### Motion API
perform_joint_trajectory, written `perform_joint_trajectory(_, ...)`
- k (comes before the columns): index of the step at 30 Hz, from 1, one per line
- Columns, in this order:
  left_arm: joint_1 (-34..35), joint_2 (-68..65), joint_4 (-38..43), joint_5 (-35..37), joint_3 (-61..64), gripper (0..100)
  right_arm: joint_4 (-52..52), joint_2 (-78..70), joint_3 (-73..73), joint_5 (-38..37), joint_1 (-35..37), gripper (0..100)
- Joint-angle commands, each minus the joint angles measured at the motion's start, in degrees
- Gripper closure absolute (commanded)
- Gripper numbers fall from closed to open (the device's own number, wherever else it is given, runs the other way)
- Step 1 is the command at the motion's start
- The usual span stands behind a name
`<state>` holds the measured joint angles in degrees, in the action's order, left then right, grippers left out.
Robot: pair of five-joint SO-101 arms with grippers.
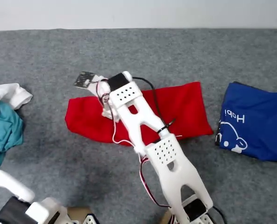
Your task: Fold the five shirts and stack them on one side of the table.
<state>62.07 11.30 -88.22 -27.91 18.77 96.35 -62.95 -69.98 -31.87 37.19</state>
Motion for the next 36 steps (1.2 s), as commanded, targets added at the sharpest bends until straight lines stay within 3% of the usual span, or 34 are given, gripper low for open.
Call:
perform_joint_trajectory(1,-0.4,2.3,1.2,-0.4,-0.4,99,6.1,3.6,-7.8,-0.3,2.8,98.8)
perform_joint_trajectory(8,-0.4,2.6,1.2,-0.4,-0.5,99,6.7,7.9,-6.7,2.3,3.5,98.9)
perform_joint_trajectory(22,-0.4,2.6,1.2,-0.4,-0.5,99,5.8,23.6,31.9,2.5,-0.2,98.9)
perform_joint_trajectory(29,-0.4,2.6,1.1,-0.4,-0.5,99,4.4,15.4,32.9,2.5,-5.4,98.9)
perform_joint_trajectory(36,-0.4,2.7,0.9,-0.4,-0.5,99,6.4,23.1,23.9,5.4,-5.1,98.9)
